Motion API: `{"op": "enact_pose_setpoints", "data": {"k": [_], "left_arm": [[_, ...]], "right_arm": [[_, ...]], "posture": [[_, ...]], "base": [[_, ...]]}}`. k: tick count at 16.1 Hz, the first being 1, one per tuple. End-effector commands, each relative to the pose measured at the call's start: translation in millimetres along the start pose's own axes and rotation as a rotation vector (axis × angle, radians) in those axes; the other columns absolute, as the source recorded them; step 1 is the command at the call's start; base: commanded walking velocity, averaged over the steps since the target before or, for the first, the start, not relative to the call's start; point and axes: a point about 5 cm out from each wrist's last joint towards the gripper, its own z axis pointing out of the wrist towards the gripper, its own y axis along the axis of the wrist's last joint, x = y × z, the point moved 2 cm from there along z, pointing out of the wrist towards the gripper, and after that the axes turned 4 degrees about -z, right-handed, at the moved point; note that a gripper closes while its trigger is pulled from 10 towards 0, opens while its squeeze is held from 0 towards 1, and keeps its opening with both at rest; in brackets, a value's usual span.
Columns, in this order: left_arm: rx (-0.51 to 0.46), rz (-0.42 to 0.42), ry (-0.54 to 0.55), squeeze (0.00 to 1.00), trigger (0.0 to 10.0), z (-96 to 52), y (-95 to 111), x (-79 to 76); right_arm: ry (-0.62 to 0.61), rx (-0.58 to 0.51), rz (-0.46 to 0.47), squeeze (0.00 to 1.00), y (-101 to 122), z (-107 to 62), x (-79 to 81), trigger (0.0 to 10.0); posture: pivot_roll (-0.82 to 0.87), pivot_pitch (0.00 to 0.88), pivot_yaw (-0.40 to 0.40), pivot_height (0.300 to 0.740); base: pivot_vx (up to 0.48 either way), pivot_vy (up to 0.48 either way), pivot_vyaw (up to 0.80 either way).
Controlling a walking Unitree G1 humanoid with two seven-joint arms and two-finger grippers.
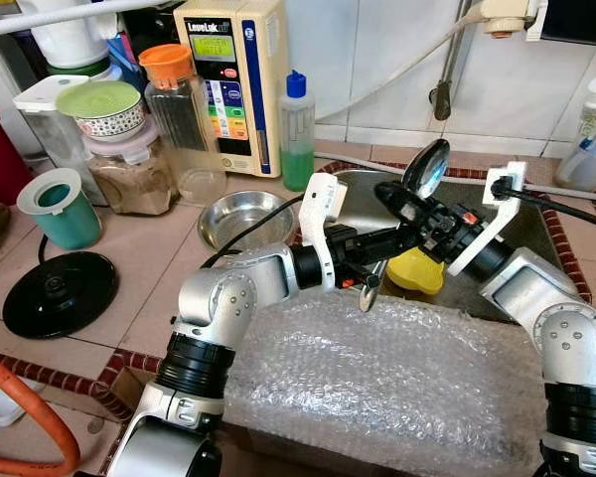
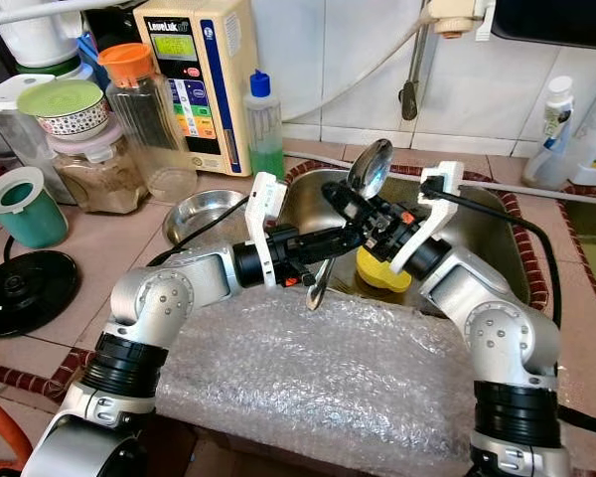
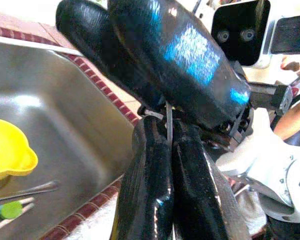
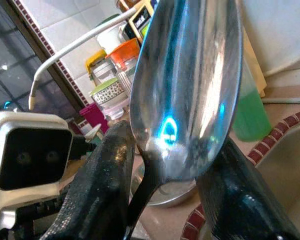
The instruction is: Kitchen organization
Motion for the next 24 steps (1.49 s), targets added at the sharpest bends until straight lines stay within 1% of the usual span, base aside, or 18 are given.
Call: {"op": "enact_pose_setpoints", "data": {"k": [1,2,3,4,5,8,9,10,11,13,15,24], "left_arm": [[-0.018,-0.015,-0.120,0.00,4.6,-2.8,4,-11.5],[-0.020,-0.016,-0.120,0.00,4.6,-2.7,5,-10.9],[-0.025,-0.027,-0.127,0.00,5.0,-3.4,7,-10.3],[-0.026,-0.039,-0.136,0.00,5.8,-4.9,9,-9.5],[-0.023,-0.053,-0.148,0.00,5.2,-6.8,10,-9.0],[0.009,-0.088,-0.197,0.00,5.8,-15.1,9,-9.9],[0.018,-0.100,-0.210,0.00,7.1,-16.1,8,-10.4],[0.027,-0.104,-0.217,0.00,7.9,-16.8,6,-10.2],[0.037,-0.115,-0.215,0.00,9.7,-16.7,4,-8.9],[0.079,-0.131,-0.235,0.00,10.0,-17.8,-3,-9.0],[0.105,-0.151,-0.268,0.00,10.0,-20.0,-7,-10.8],[0.105,-0.151,-0.268,0.00,10.0,-20.0,-7,-10.8]], "right_arm": [[-0.248,-0.050,-0.023,0.00,17,-29.4,-36.5,0.0],[-0.255,-0.052,-0.024,0.00,17,-30.9,-37.4,0.0],[-0.264,-0.059,-0.020,0.00,18,-32.5,-38.5,0.0],[-0.272,-0.064,-0.019,0.00,18,-33.4,-39.5,0.0],[-0.275,-0.067,-0.019,0.00,19,-33.9,-40.4,0.0],[-0.275,-0.073,-0.031,0.00,23,-36.2,-41.8,0.0],[-0.269,-0.073,-0.039,0.00,25,-36.9,-42.1,0.0],[-0.262,-0.075,-0.048,0.00,29,-37.3,-42.3,0.0],[-0.259,-0.077,-0.057,0.00,32,-37.7,-42.8,0.0],[-0.247,-0.088,-0.076,0.00,40,-38.3,-43.5,0.0],[-0.249,-0.097,-0.073,0.00,43,-39.0,-45.3,0.0],[-0.249,-0.097,-0.073,0.00,43,-39.0,-45.3,0.0]], "posture": [[-0.04,0.000,0.076,0.740],[-0.04,0.000,0.079,0.740],[-0.04,0.000,0.078,0.740],[-0.04,0.000,0.077,0.740],[-0.04,0.000,0.073,0.740],[-0.04,0.000,0.067,0.740],[-0.04,0.000,0.066,0.740],[-0.04,0.000,0.065,0.740],[-0.04,0.000,0.062,0.740],[-0.04,0.000,0.058,0.740],[-0.04,0.000,0.054,0.740],[-0.04,0.000,0.054,0.740]], "base": [[0.000,0.000,0.00],[0.000,0.000,0.00],[0.000,0.000,0.00],[0.000,0.000,0.00],[0.000,0.000,0.00],[0.000,0.000,0.00],[0.000,0.000,0.00],[0.000,0.000,0.00],[0.000,0.000,0.00],[0.000,0.000,0.00],[0.000,0.000,0.00],[0.000,0.000,0.00]]}}
